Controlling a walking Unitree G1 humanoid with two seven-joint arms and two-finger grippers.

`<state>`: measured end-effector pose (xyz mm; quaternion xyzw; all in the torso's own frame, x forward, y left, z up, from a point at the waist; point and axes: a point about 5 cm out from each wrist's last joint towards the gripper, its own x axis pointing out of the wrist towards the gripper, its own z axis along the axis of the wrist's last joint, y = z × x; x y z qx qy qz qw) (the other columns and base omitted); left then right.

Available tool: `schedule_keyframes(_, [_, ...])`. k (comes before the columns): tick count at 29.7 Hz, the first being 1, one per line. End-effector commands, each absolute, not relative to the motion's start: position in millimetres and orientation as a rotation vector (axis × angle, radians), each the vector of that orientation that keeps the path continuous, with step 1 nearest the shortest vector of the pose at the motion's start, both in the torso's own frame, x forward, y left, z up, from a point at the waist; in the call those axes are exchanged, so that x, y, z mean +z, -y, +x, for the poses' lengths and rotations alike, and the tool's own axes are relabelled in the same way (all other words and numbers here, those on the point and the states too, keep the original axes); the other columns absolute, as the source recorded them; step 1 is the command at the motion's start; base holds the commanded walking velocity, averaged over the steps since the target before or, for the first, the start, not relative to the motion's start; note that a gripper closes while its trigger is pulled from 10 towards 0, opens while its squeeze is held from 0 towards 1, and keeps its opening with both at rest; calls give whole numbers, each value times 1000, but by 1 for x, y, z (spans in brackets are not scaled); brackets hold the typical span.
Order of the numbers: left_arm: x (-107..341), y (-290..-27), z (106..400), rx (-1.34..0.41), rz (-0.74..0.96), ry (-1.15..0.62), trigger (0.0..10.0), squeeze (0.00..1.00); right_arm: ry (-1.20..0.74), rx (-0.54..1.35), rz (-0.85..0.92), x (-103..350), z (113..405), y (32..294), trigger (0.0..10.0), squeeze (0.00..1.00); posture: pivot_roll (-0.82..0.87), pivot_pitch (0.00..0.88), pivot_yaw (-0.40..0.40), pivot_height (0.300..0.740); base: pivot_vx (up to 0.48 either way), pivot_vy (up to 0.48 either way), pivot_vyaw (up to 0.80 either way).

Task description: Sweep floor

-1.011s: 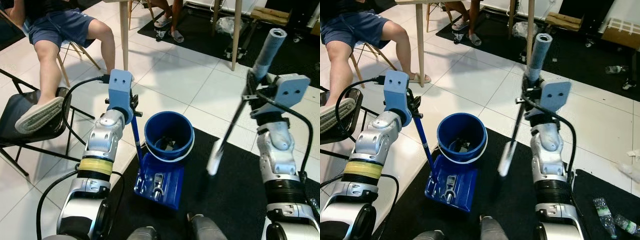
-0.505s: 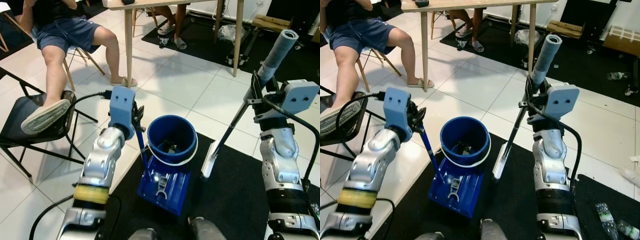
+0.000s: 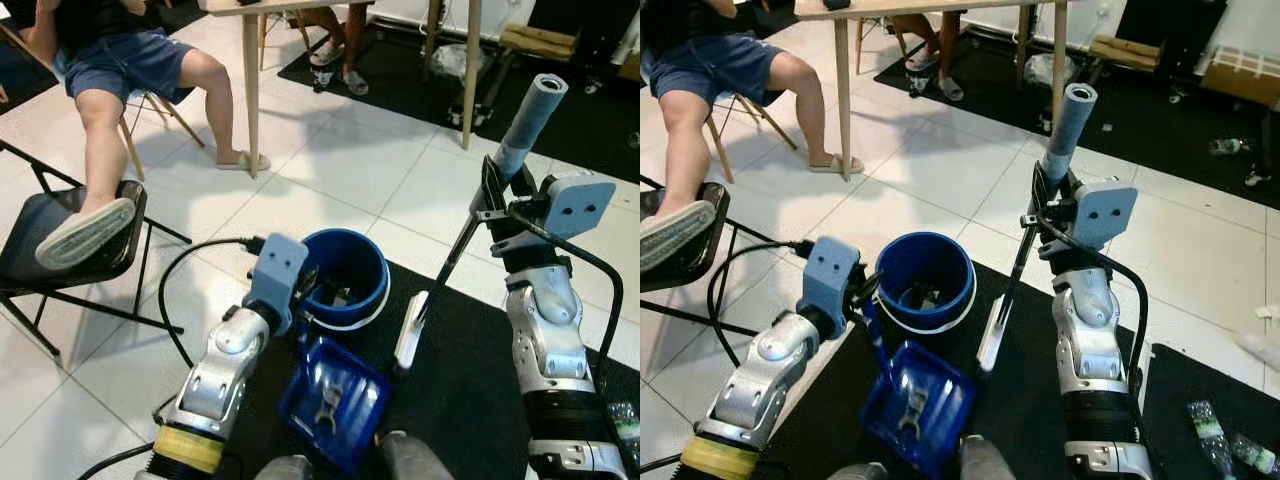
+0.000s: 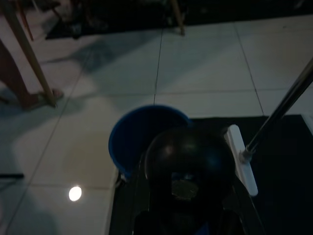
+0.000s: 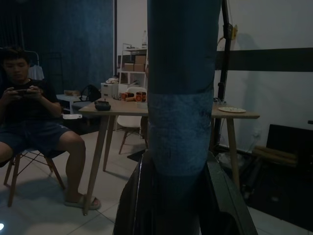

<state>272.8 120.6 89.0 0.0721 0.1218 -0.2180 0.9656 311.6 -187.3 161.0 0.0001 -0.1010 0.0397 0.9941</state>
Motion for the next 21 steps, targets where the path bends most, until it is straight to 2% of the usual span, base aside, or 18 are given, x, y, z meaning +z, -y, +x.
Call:
schedule_keyframes(1, [95, -124, 276, -409, 167, -201, 10000, 0, 266, 89, -6, 176, 312, 186, 10000, 0, 27, 63, 40, 740, 0, 0, 0])
schedule_keyframes(13, [136, -140, 310, -328, 147, -83, 10000, 0, 277, 96, -8, 181, 315, 184, 10000, 0, 28, 53, 37, 740, 0, 0, 0])
schedule_keyframes(14, [154, -147, 318, -316, 154, -35, 10000, 0, 276, 96, -7, 180, 315, 185, 10000, 0, 29, 51, 38, 740, 0, 0, 0])
schedule_keyframes(21, [176, -153, 330, -299, 159, 29, 10000, 0, 276, 98, -3, 180, 315, 183, 10000, 0, 29, 52, 44, 740, 0, 0, 0])
